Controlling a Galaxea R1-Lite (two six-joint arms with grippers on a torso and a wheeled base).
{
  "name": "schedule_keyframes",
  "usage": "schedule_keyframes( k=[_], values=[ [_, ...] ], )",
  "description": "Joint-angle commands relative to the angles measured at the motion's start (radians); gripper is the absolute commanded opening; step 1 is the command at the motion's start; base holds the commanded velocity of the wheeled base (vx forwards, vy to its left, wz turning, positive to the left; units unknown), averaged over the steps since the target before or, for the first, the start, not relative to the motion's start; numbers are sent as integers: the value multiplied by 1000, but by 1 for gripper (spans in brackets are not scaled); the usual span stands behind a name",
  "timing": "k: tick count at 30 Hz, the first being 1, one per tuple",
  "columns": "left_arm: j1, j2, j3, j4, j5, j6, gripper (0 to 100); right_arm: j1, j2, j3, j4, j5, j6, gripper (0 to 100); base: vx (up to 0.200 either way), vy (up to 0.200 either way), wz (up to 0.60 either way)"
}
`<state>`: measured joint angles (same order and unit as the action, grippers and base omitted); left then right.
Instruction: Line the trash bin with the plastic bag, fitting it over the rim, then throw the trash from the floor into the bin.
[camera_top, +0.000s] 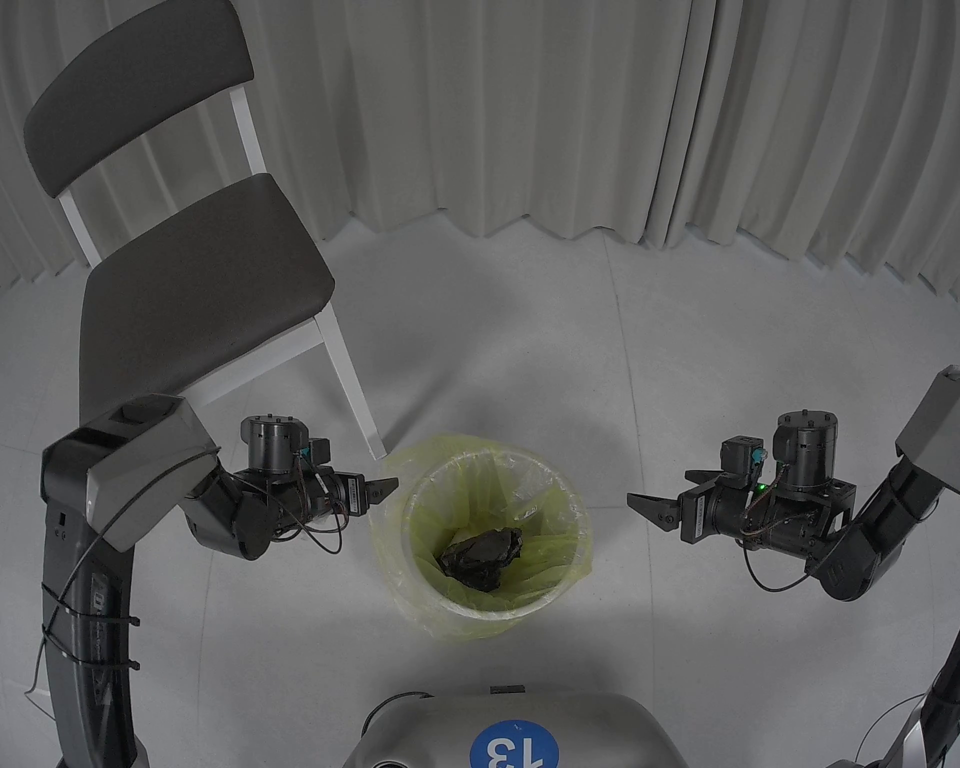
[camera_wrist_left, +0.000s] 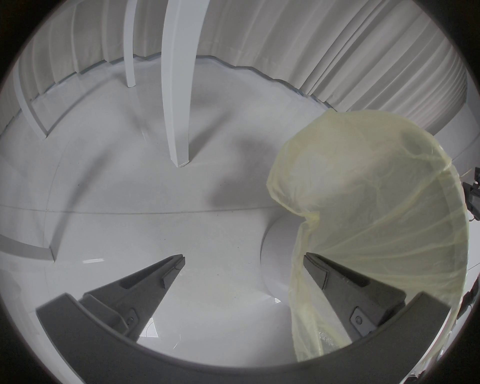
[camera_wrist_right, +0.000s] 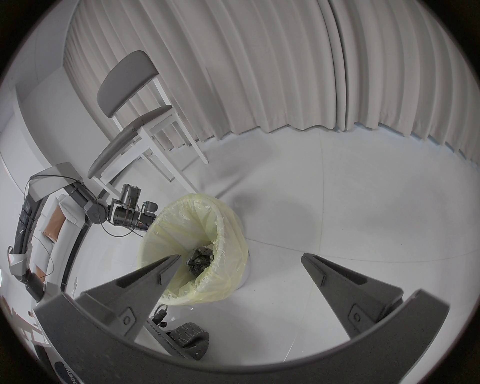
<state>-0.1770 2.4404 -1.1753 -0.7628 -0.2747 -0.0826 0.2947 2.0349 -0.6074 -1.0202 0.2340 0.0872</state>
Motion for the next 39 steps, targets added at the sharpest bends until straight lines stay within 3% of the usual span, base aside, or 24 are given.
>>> schedule_keyframes(
  k=[1,21,34,39],
  values=[
    [-16,-133,80,-12,0,0,100,1,-70,32,0,2,0,100,0,0,0],
    [-125,-630,255,-18,-49,1,100,-5,-409,173,3,4,-49,100,0,0,0],
    [-75,-910,373,-40,-46,-2,100,-49,-710,221,11,1,-49,100,0,0,0],
    [-52,-1095,459,-52,-41,-3,100,-101,-894,233,48,-4,-55,100,0,0,0]
  ],
)
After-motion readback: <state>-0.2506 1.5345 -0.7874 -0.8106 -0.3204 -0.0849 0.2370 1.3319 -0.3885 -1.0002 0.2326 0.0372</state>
